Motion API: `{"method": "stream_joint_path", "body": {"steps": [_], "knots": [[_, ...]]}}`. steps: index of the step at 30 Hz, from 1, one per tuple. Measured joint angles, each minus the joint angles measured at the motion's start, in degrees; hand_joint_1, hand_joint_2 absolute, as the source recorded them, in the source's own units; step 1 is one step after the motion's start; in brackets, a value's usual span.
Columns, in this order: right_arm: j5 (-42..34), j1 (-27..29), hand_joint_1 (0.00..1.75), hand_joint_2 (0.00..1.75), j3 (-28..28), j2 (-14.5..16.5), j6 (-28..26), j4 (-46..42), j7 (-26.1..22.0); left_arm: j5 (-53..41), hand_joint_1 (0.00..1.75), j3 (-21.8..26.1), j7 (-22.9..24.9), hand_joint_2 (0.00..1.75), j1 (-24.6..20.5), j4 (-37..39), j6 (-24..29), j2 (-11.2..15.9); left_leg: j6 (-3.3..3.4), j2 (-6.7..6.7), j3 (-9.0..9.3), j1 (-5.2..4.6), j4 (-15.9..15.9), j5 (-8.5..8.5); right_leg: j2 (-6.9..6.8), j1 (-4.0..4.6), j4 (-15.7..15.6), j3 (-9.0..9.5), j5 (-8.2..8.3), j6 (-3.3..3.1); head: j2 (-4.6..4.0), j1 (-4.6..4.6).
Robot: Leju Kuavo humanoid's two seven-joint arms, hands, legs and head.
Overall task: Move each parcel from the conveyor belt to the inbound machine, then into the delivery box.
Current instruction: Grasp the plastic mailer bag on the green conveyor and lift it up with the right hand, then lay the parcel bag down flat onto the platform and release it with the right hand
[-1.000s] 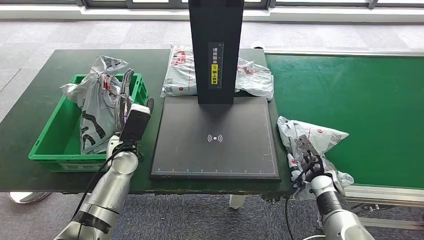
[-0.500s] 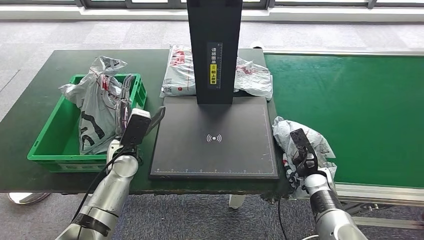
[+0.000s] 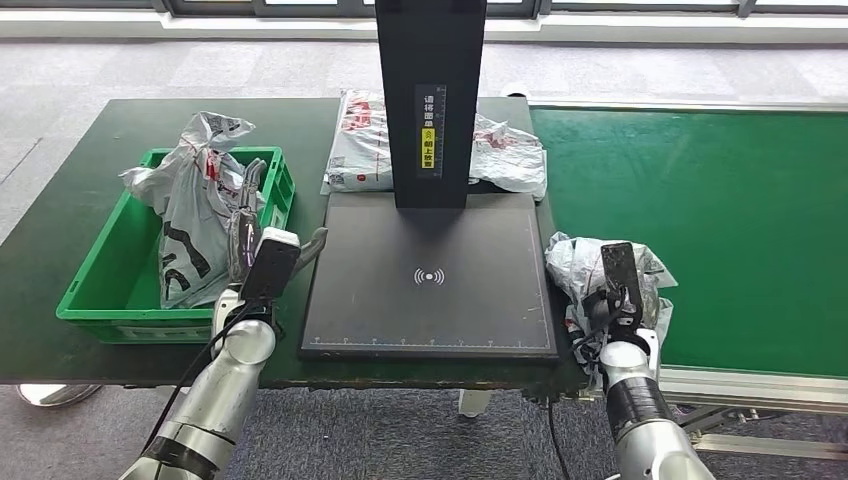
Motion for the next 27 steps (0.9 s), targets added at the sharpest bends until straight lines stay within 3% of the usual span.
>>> {"method": "stream_joint_path", "body": {"steps": [3,5,9,12,20,27], "knots": [[-8.1,3.5,1.75,1.75,2.9,1.4,-7.2,-9.1,-6.1,0.0,0.00,0.0,-0.3,1.75,0.6,-0.2,0.3,0.0,0.00,-0.14,-0.04,0.00,0.0,0.00,-0.13,0.00,0.0,0.01,-0.04,-0.03,0.00,0.00],[-9.2,6.9,1.75,1.75,5.0,2.6,-11.3,-17.4,-9.5,0.0,0.00,0.0,-0.4,1.75,0.7,-0.1,0.5,0.0,-0.01,-0.19,-0.07,0.00,0.0,0.00,-0.19,-0.01,0.0,0.01,-0.06,-0.03,0.00,0.00],[-0.6,13.4,1.75,1.75,6.4,7.3,-13.2,-37.9,-11.6,0.7,0.00,-0.3,-1.4,1.75,0.4,0.5,0.7,-0.3,-0.05,-0.18,-0.09,0.00,0.0,-0.04,-0.19,0.00,0.0,-0.04,-0.12,-0.08,0.00,-0.01],[5.9,15.4,1.75,1.75,7.8,10.2,-13.4,-47.5,-11.6,1.8,0.00,-0.9,-2.2,1.75,-1.0,1.9,0.7,-0.8,-0.05,-0.19,-0.09,0.01,0.0,-0.04,-0.22,0.00,0.0,-0.01,-0.17,-0.10,0.00,0.01],[15.7,16.5,1.75,1.75,10.2,12.9,-13.4,-52.0,-10.7,3.1,0.00,-3.3,-3.2,1.75,-5.5,6.8,0.7,-3.4,-0.02,-0.18,-0.07,-0.03,0.0,-0.01,-0.22,-0.04,0.0,0.03,-0.08,-0.06,0.00,0.01],[16.9,16.5,1.75,1.75,10.2,12.9,-13.4,-51.1,-10.3,3.1,0.00,-3.9,-3.2,1.75,-6.9,8.6,0.7,-4.5,-0.02,-0.18,-0.08,-0.03,0.0,-0.01,-0.22,-0.03,0.0,0.03,-0.06,-0.05,0.00,0.00]]}}
